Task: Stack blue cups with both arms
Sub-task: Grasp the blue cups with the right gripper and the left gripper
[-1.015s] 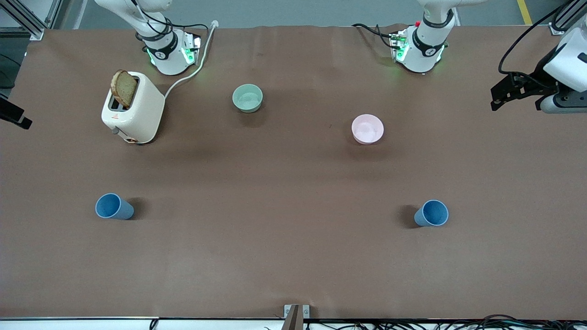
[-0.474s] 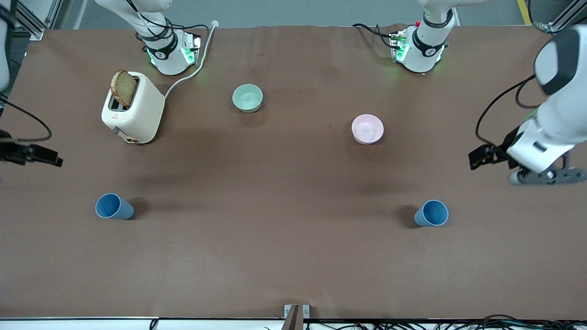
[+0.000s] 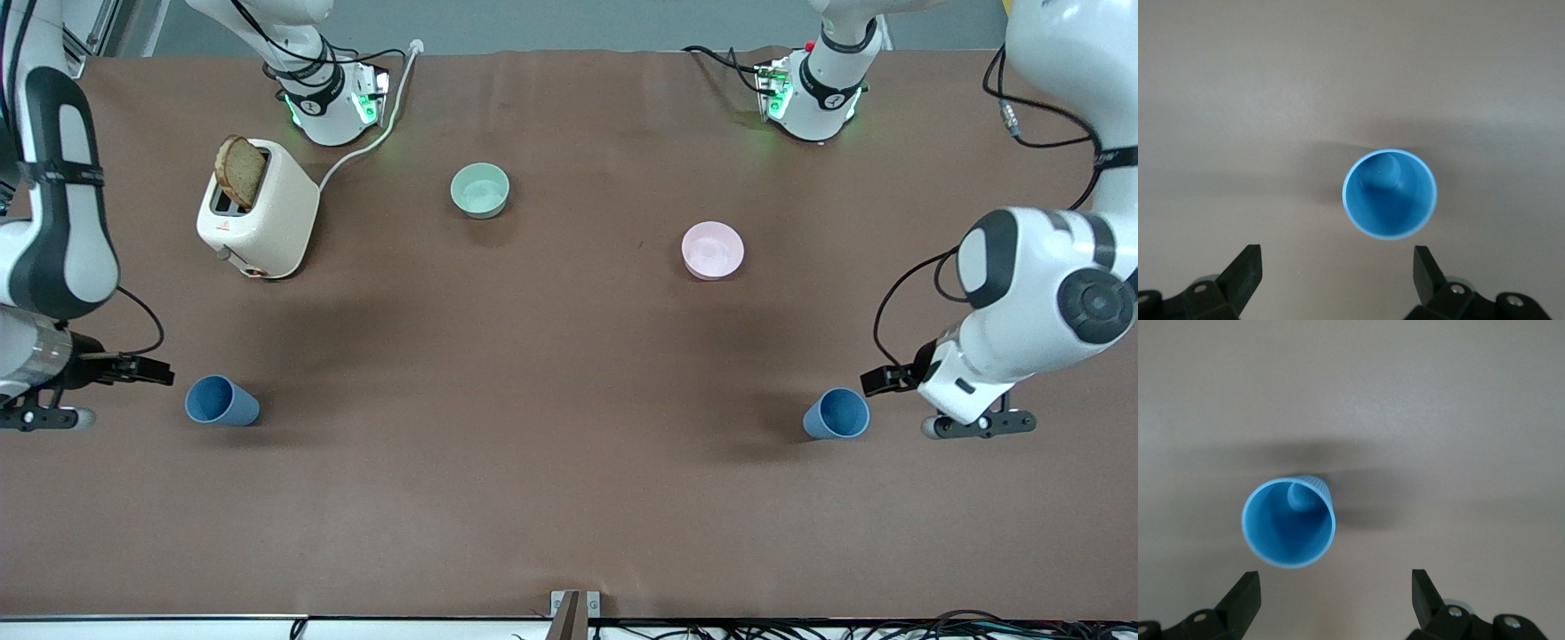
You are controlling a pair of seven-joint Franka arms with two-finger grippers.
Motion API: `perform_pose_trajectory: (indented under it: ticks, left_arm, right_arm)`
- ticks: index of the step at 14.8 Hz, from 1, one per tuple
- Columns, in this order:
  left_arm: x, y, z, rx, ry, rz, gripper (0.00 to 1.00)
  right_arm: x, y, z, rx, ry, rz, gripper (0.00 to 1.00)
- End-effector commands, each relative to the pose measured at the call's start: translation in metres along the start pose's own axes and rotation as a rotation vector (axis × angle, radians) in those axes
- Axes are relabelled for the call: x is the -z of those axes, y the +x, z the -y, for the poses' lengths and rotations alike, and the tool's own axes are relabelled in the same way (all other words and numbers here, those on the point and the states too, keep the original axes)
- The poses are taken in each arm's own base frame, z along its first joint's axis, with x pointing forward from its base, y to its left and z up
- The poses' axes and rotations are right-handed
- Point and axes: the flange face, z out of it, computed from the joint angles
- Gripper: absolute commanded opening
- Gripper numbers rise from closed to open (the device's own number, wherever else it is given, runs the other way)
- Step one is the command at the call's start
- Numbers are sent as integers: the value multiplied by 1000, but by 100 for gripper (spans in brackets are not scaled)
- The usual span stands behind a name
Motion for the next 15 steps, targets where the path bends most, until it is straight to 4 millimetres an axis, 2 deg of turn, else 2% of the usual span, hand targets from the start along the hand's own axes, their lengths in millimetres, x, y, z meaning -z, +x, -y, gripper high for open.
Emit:
perform_pose_trajectory:
  ticks: [1,3,5,7,8,9,11,13,14,15]
  left_arm:
    - [-29,15,-6,22,30,15,86]
    - [-45,23,-6,36,27,26,63]
    - [-64,24,-4,71,15,55,43]
    - [-76,25,-7,93,15,56,34]
    - [-79,24,-10,98,13,57,31]
    - [-84,24,-11,110,15,66,23]
    - [-84,24,-11,116,15,64,3]
    - [-69,24,-18,110,5,44,0]
    - [-52,27,-26,113,-7,18,0]
    - [-43,23,-49,95,-28,17,0]
  right_arm:
    - [-29,0,1,11,2,-39,100]
    - [-53,-6,5,15,-3,-57,100]
    - [-64,-9,4,11,-10,-89,96]
    - [-78,-7,7,13,-8,-78,86]
    - [-79,-6,8,12,-8,-80,79]
    - [-78,-4,8,10,-10,-92,73]
    - [-87,0,13,10,-14,-111,70]
    - [-91,0,13,7,-10,-112,66]
    - [-94,-1,14,9,-9,-106,61]
    - [-97,-2,14,7,-7,-100,54]
